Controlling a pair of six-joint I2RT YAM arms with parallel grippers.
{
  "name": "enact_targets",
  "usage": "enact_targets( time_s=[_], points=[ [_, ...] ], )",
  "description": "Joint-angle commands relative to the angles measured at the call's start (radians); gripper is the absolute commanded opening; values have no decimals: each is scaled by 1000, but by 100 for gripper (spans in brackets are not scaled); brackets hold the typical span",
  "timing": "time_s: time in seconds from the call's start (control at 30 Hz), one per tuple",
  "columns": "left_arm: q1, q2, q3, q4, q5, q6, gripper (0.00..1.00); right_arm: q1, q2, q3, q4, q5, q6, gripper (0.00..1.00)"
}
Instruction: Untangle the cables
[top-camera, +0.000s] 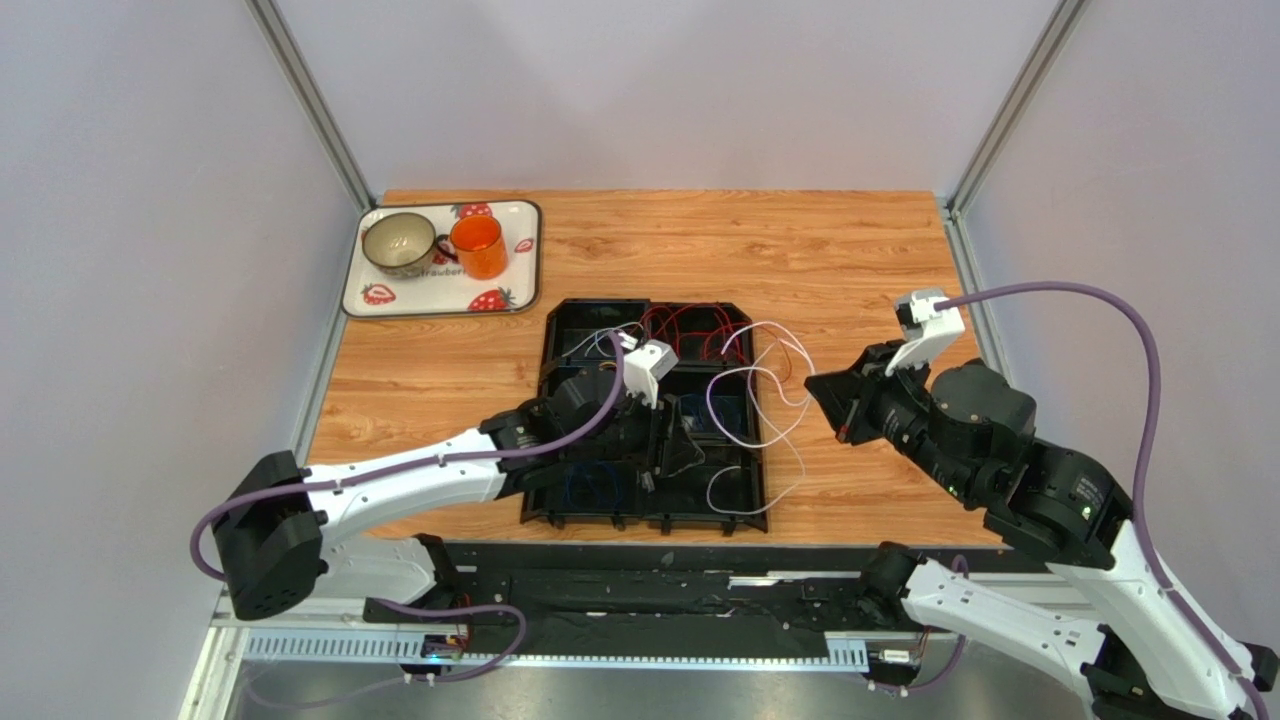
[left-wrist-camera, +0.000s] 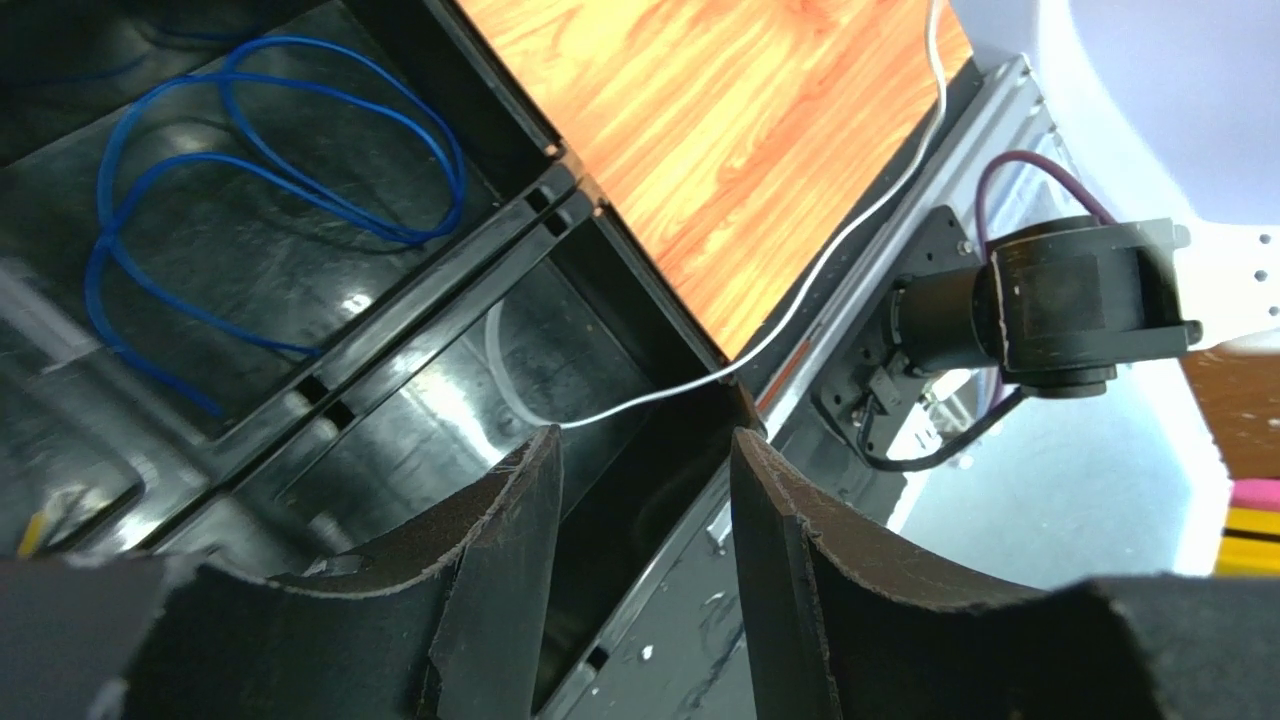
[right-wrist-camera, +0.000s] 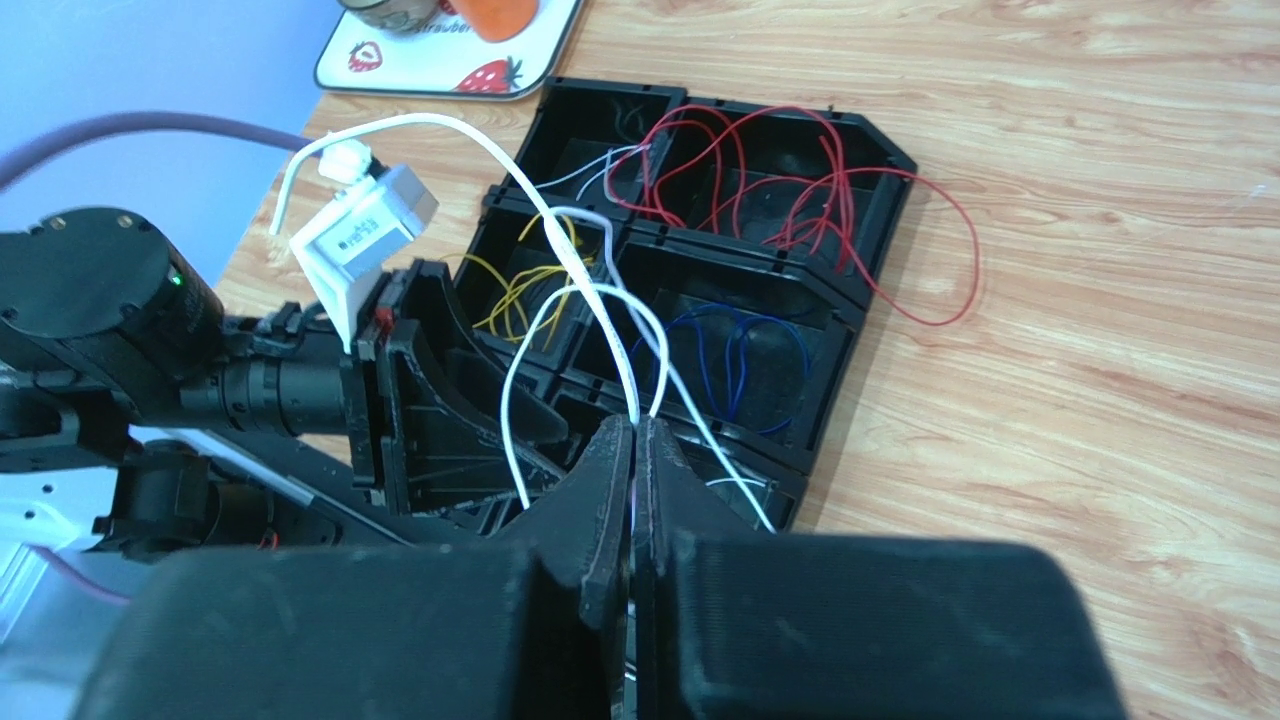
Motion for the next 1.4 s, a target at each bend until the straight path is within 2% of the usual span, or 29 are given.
enact_targets(
  time_s=[0.0,0.23,0.43,0.6,0.7,0.93,1.13,1.37],
  points=[
    [-8,-115,74,-99,-82,67,54,5,-13,-19,60,-66,-13,0],
    [-8,-331,114,-394,-250,130,54,3,12,-47,120,-172,-10,0],
    [-6,-576,195,-712,-519,135,52,3,65,-111,232,-298,25,0],
    [-6,-690,287,-937,-639,161,52,6,119,-163,336,-387,62,0],
    [-6,-740,327,-1040,-712,169,52,6,153,-188,339,-381,52,0],
    [-6,-857,326,-1121,-786,181,53,6,164,-283,306,-314,27,0],
    [-6,-934,244,-1055,-778,202,54,8,151,-358,296,-287,24,0],
    [-6,-943,186,-1013,-774,231,54,13,159,-384,287,-271,-2,0]
  ],
)
